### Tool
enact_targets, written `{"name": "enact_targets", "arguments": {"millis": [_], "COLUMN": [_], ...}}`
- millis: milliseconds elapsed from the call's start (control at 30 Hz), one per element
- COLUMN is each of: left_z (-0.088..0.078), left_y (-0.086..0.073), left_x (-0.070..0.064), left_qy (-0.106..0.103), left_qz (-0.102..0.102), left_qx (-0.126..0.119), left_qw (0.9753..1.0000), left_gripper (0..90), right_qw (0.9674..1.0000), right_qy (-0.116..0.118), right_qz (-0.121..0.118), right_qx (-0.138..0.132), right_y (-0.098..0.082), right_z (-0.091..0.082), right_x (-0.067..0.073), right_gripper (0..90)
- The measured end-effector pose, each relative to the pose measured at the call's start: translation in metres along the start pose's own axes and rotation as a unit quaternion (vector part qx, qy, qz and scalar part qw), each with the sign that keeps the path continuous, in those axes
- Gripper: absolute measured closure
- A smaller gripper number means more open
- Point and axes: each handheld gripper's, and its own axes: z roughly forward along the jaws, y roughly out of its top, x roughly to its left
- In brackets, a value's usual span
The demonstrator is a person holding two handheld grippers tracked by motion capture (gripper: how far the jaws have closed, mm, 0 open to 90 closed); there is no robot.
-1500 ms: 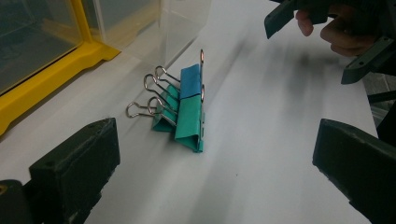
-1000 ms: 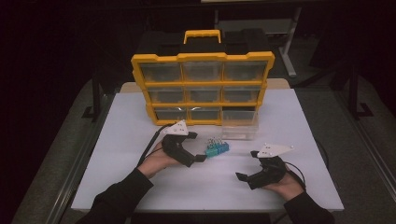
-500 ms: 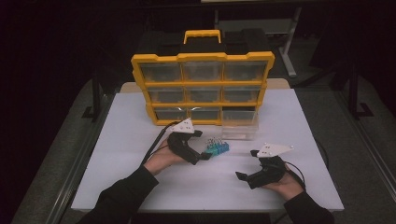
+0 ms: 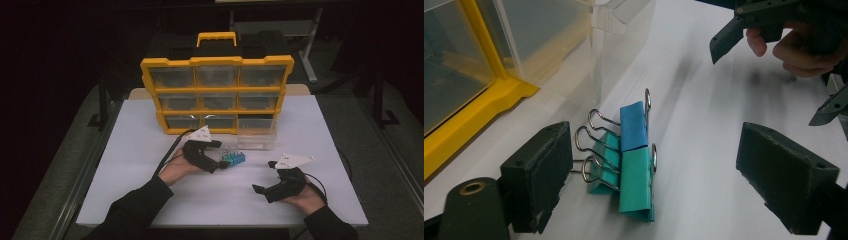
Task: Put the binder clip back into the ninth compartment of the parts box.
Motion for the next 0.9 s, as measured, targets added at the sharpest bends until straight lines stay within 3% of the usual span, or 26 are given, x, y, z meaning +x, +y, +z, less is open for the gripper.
{"name": "enact_targets", "arguments": {"millis": [333, 900], "left_z": [0.005, 0.013], "left_y": [-0.002, -0.007], "left_x": [-0.001, -0.002], "left_qy": [-0.002, 0.004], "left_qz": [0.000, 0.012], "left_qx": [0.011, 0.022], "left_qw": [0.9999, 0.9997], "left_gripper": [24.8, 52.9], "right_qw": [1.0000, 1.0000], "right_qy": [0.001, 0.003], "right_qz": [-0.001, -0.004], "right_qx": [-0.001, 0.001], "right_y": [0.000, 0.000], "right_z": [0.000, 0.000], "right_x": [0.001, 0.001], "right_gripper": [0.0, 0.0]}}
